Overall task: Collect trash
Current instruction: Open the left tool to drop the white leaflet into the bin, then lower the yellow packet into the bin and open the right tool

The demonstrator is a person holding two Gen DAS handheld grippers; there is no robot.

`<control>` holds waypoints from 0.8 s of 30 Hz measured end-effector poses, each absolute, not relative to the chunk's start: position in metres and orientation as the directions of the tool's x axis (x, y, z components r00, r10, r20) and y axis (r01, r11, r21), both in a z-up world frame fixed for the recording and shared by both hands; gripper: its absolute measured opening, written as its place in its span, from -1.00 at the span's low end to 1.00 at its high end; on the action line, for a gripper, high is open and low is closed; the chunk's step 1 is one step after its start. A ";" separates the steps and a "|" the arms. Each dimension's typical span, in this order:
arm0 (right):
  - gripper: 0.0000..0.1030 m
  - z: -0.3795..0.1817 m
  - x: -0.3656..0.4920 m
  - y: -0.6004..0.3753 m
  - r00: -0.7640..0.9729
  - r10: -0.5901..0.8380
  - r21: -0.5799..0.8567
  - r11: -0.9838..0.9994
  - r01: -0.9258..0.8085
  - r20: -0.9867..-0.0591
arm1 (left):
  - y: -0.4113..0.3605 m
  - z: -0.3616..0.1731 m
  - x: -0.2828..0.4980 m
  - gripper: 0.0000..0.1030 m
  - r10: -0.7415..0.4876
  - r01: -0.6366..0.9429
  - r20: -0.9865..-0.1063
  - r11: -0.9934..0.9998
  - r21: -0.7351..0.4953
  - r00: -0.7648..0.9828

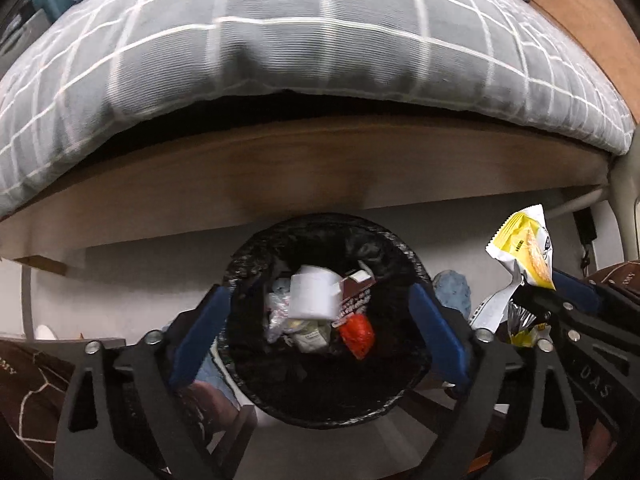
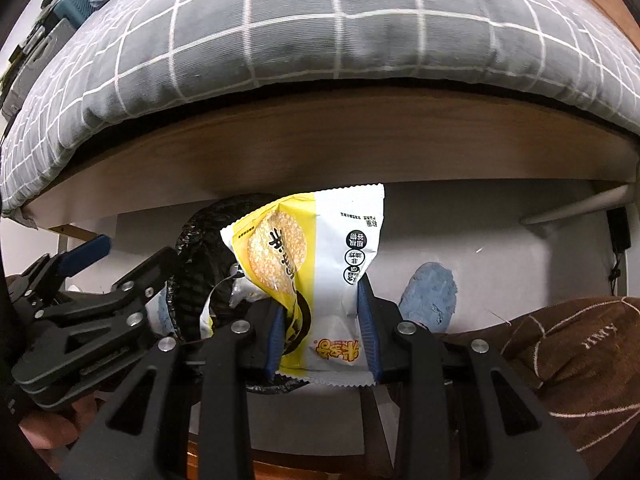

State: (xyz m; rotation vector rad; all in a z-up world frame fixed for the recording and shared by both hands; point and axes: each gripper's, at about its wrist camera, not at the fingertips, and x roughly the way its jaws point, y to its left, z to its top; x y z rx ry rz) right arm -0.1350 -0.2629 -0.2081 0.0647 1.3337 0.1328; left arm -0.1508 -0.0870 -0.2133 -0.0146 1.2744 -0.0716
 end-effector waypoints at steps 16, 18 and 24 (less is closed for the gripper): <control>-0.39 -0.219 -0.118 -0.184 0.206 0.179 0.138 0.970 -0.200 -0.962 | -0.002 -0.192 -0.158 0.89 -0.002 -0.081 -0.946 0.996 -0.030 0.324; -0.39 -0.222 -0.115 -0.175 0.197 0.187 0.144 0.966 -0.214 -0.963 | 0.006 -0.193 -0.158 0.89 -0.001 -0.099 -0.946 0.995 -0.035 0.323; -0.38 -0.230 -0.110 -0.151 0.169 0.186 0.141 0.959 -0.246 -0.968 | 0.025 -0.198 -0.164 0.89 0.007 -0.142 -0.950 0.989 -0.040 0.314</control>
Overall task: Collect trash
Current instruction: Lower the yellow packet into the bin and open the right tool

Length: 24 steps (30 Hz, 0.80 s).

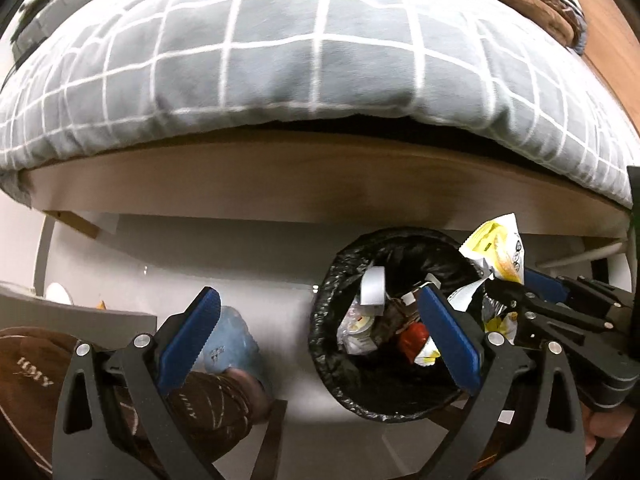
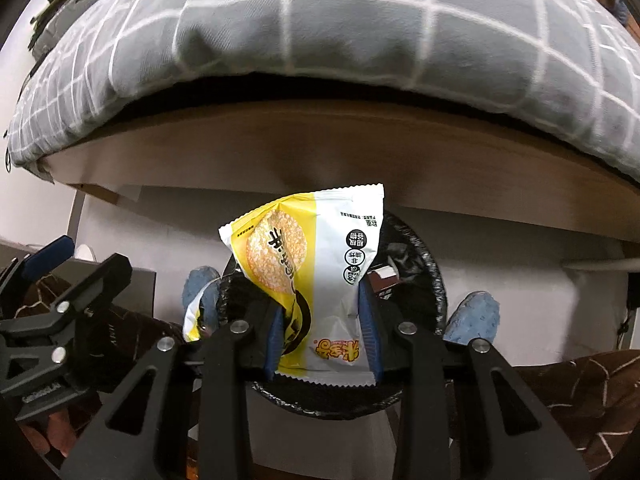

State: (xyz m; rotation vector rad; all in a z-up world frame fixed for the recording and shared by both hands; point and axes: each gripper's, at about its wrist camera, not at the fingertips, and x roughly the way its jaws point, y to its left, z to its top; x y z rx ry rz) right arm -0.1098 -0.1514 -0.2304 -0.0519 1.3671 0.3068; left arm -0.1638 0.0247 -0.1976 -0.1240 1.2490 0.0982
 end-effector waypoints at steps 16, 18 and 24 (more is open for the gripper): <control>0.09 -0.248 -0.109 -0.146 0.105 0.160 0.132 0.964 -0.233 -0.981 | 0.033 -0.211 -0.165 0.89 -0.010 -0.170 -0.953 0.983 -0.064 0.302; 0.16 -0.250 -0.110 -0.147 0.097 0.163 0.137 0.963 -0.232 -0.982 | 0.032 -0.211 -0.165 0.89 -0.009 -0.171 -0.952 0.983 -0.065 0.307; 0.30 -0.251 -0.114 -0.151 0.101 0.155 0.129 0.965 -0.229 -0.983 | 0.029 -0.213 -0.164 0.89 -0.005 -0.169 -0.953 0.984 -0.059 0.304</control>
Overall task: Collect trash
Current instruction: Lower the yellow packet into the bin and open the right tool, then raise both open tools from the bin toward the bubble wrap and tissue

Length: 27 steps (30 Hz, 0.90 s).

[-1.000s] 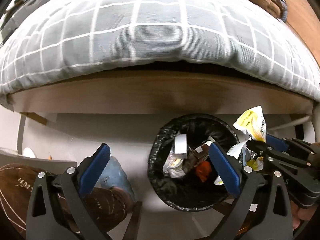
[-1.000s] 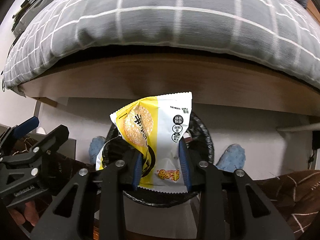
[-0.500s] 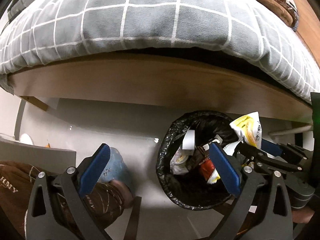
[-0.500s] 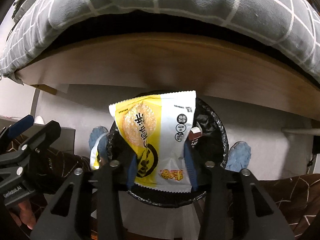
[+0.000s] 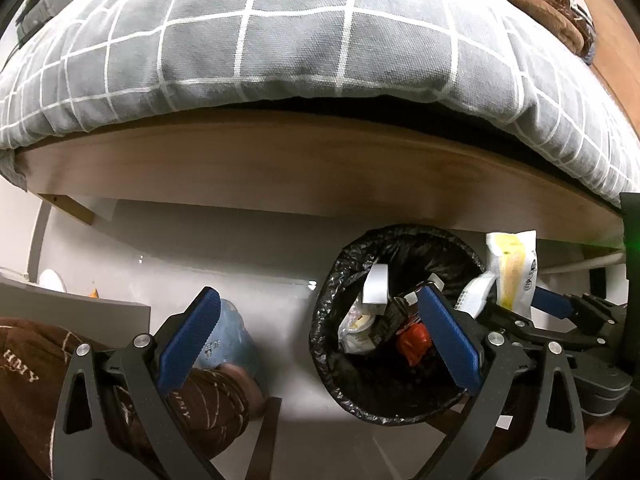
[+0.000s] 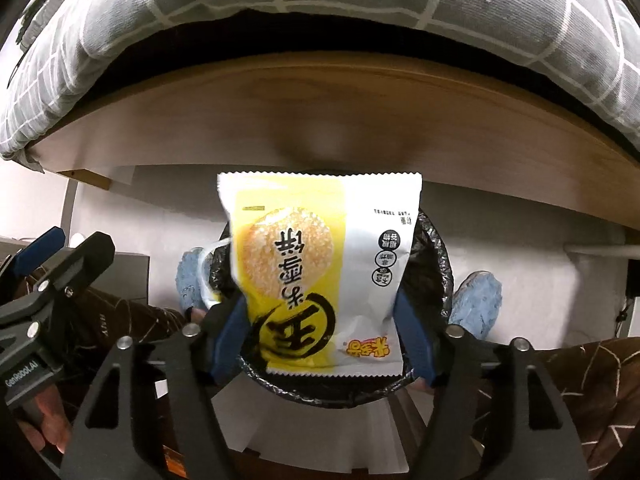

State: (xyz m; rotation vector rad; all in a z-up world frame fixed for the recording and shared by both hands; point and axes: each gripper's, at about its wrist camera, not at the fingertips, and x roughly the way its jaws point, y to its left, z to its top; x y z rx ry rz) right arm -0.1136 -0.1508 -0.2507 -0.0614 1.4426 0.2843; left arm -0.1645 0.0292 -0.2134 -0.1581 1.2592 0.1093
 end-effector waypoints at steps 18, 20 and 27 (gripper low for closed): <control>0.82 -0.215 -0.119 -0.178 0.202 0.128 0.087 0.976 -0.198 -0.971 | 0.019 -0.189 -0.167 0.89 -0.005 -0.141 -0.937 0.988 -0.057 0.349; 0.82 -0.205 -0.119 -0.183 0.228 0.131 0.087 0.977 -0.193 -0.965 | 0.016 -0.182 -0.167 0.89 -0.008 -0.133 -0.932 0.989 -0.061 0.363; 0.82 -0.173 -0.116 -0.195 0.306 0.139 0.086 0.980 -0.179 -0.942 | 0.009 -0.157 -0.166 0.89 -0.007 -0.121 -0.917 0.991 -0.060 0.398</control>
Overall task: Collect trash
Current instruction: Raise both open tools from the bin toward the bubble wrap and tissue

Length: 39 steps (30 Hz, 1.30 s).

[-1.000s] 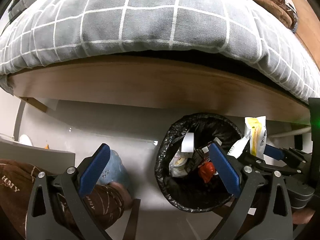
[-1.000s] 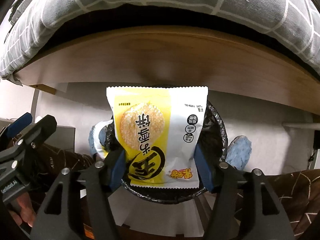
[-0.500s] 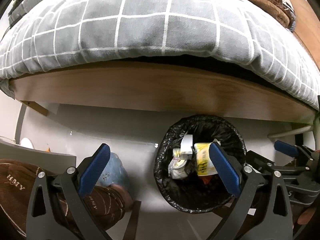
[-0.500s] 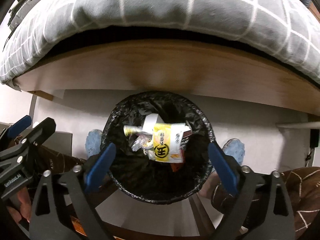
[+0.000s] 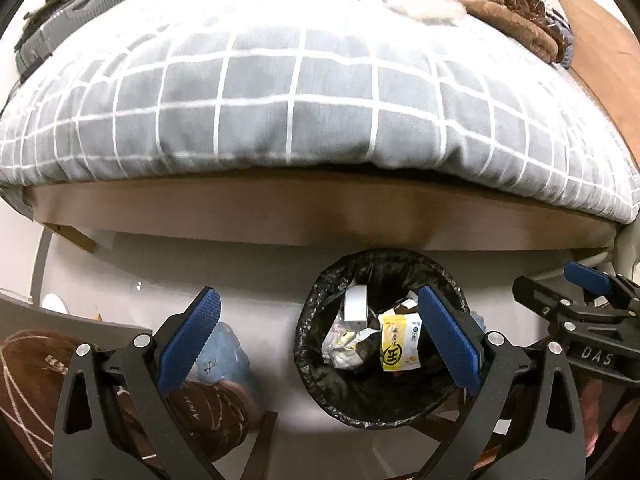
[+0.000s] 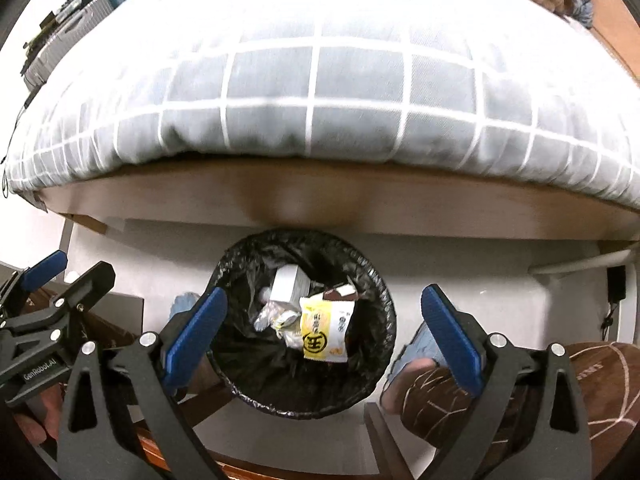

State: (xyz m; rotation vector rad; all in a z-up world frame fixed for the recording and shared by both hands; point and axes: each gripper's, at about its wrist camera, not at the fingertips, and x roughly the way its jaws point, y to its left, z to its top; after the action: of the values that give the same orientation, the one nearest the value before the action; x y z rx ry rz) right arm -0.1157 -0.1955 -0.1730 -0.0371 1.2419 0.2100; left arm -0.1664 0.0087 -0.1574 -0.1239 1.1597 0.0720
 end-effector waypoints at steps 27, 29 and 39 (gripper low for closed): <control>0.82 -0.057 -0.041 -0.202 0.495 0.173 0.105 0.981 -0.163 -0.852 | 0.019 -0.048 -0.100 0.89 0.037 -0.137 -0.834 0.990 -0.046 0.551; 0.82 -0.050 -0.033 -0.199 0.505 0.170 0.102 0.982 -0.161 -0.846 | 0.021 -0.041 -0.091 0.89 0.037 -0.140 -0.827 0.989 -0.050 0.560; 0.82 -0.033 0.017 -0.191 0.538 0.195 0.139 0.980 -0.143 -0.820 | 0.034 -0.028 -0.046 0.89 0.034 -0.146 -0.816 0.987 -0.062 0.577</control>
State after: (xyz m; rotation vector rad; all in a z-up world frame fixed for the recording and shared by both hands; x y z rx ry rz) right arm 0.0172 -0.1905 -0.0330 0.0577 0.9823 0.2006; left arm -0.0461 0.0335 -0.0281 -0.1273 0.9510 0.1051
